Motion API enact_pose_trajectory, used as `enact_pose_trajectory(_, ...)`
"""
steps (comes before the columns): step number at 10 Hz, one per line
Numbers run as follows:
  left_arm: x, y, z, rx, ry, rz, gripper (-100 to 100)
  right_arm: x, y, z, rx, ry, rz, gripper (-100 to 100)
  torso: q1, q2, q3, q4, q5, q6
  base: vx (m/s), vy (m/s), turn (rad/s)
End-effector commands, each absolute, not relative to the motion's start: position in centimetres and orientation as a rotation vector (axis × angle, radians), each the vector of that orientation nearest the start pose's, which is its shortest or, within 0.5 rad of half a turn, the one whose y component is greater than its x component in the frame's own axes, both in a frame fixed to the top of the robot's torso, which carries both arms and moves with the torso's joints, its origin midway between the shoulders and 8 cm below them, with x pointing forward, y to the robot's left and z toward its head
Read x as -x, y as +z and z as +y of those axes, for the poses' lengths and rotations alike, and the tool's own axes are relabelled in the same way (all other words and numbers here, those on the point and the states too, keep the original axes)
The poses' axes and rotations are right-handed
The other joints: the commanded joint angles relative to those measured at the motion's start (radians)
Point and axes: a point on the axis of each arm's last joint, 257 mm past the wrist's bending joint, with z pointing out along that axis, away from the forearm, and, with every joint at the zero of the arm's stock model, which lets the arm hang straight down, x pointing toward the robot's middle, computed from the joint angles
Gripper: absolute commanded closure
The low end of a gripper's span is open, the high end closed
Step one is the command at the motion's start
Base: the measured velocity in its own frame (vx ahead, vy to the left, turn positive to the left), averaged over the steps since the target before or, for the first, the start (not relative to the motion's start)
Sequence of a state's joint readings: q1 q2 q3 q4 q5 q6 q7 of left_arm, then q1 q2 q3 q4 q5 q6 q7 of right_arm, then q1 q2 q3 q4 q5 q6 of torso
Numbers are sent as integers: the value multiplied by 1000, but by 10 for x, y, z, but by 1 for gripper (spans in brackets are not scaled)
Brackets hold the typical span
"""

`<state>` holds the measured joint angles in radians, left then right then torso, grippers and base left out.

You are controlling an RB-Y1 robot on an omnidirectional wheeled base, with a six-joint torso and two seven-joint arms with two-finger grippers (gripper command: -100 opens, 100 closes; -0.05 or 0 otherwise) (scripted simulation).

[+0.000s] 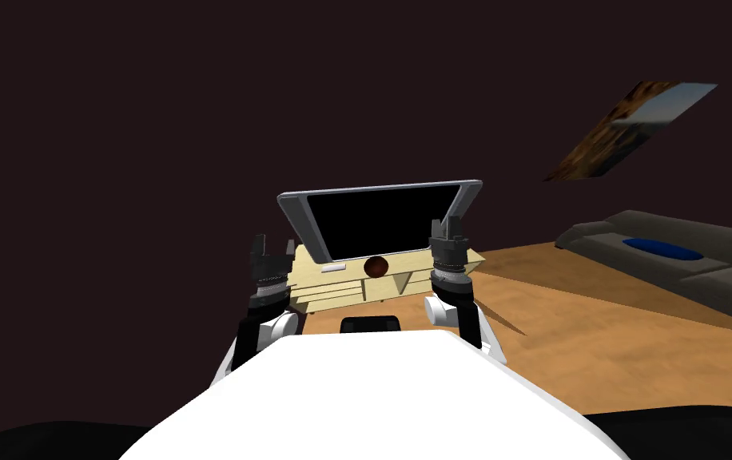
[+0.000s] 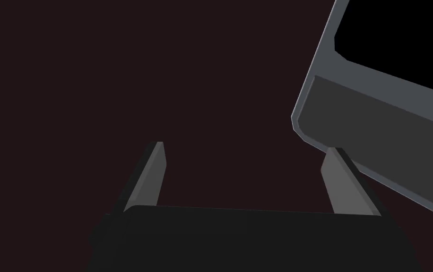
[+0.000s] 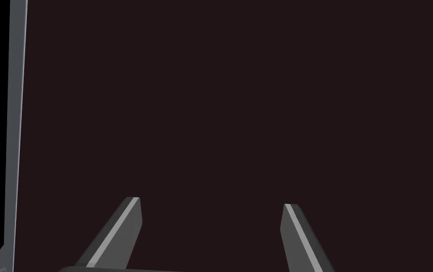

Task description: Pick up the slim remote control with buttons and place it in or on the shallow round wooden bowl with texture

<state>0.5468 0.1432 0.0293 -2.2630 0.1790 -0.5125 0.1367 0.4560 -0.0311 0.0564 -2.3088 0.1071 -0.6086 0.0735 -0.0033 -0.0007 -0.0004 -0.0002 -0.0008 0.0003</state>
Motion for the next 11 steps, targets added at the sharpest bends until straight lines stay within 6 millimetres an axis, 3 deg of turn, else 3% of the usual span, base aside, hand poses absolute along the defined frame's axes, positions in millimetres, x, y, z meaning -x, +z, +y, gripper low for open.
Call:
enact_pose_trajectory(1,-357,-20,309,845,-1502,672,-100,-323,67,-233,-406,1278,588,0,0,0,0,0,0,0,29,-52,-184)
enact_pose_trajectory(2,-366,-38,311,900,-1510,710,-100,-323,67,-233,-406,1278,588,0,0,-1,-1,0,0,0,39,-65,-193)
enact_pose_trajectory(3,-367,-43,313,912,-1503,717,-100,-323,67,-233,-406,1278,588,0,0,-2,-1,0,0,0,27,-38,-88)
enact_pose_trajectory(4,-377,-66,317,978,-1504,761,-100,-323,67,-233,-406,1278,588,0,1,-1,-1,0,0,-1,23,-30,-164)
enact_pose_trajectory(5,-377,-66,317,978,-1504,761,-100,-323,67,-233,-406,1278,588,0,2,-1,0,0,0,0,15,-21,-87)
enact_pose_trajectory(10,-400,-171,341,1287,-1464,935,-100,-323,67,-233,-406,1278,588,0,1,-1,0,0,0,-1,23,-42,-211)
enact_pose_trajectory(11,-401,-173,341,1294,-1460,940,-100,-323,67,-233,-406,1278,588,0,2,0,0,0,0,0,17,-15,-100)
